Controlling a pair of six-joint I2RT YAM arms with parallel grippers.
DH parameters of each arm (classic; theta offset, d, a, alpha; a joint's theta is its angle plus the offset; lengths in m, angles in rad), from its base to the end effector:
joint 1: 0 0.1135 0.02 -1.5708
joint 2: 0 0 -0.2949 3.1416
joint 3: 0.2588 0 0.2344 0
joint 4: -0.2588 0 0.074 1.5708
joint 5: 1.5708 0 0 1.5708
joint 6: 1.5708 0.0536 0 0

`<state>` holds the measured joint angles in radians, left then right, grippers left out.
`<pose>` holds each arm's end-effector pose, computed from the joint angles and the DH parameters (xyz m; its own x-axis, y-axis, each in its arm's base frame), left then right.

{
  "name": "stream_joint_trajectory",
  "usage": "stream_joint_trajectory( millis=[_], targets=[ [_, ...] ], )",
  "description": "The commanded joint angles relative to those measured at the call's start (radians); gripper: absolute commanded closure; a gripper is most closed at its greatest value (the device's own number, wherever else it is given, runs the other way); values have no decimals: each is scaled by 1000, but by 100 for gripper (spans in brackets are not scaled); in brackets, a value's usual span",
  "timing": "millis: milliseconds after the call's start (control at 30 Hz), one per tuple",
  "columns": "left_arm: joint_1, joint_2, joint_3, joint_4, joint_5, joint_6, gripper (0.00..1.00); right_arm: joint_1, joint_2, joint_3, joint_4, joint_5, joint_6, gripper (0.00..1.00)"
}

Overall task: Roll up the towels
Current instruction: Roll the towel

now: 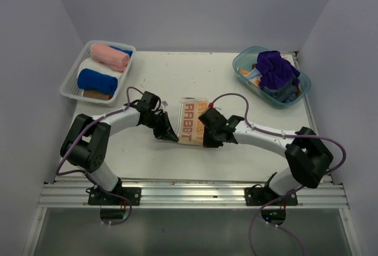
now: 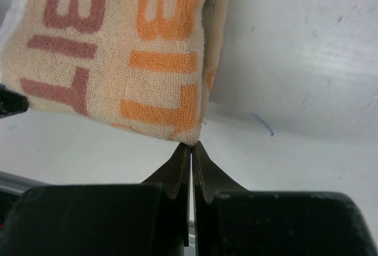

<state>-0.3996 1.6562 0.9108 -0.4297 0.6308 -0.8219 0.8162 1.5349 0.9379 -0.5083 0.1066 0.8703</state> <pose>0.2618 -0.1449 0.1895 -0.9622 -0.2357 0.1362 -0.2661 0.7092 -0.6528 0.2012 0.2057 0.2167 -0.9234 0.1277 -0.3620 0.0221 0.9592 0.2819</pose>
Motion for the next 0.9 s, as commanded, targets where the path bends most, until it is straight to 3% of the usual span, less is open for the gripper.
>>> stream_joint_trajectory(
  millis=[0,33,100,133,167,300,433,500,867],
  targets=[
    [-13,-65,-61,-14,17,35,100,49,-64,-39,-24,11,71,100],
    [-16,-70,-70,-12,15,36,100,58,-70,-44,-25,13,75,100],
    [-15,-79,-82,-23,12,44,100,61,-99,-37,-53,54,76,73],
    [-16,-82,-84,-26,10,46,100,63,-111,-28,-80,73,75,54],
    [-16,-87,-85,-29,12,47,100,63,-131,-1,-97,94,70,51],
    [-16,-105,-82,-30,12,35,100,63,-121,99,-139,169,-7,54],
    [-16,-108,-78,-32,7,26,100,63,-15,196,-110,116,-91,76],
    [-16,-111,-81,-29,6,18,100,63,58,243,-87,87,-131,80],
    [-16,-138,-69,3,23,-32,100,57,280,260,57,-88,-160,87]
  ],
)
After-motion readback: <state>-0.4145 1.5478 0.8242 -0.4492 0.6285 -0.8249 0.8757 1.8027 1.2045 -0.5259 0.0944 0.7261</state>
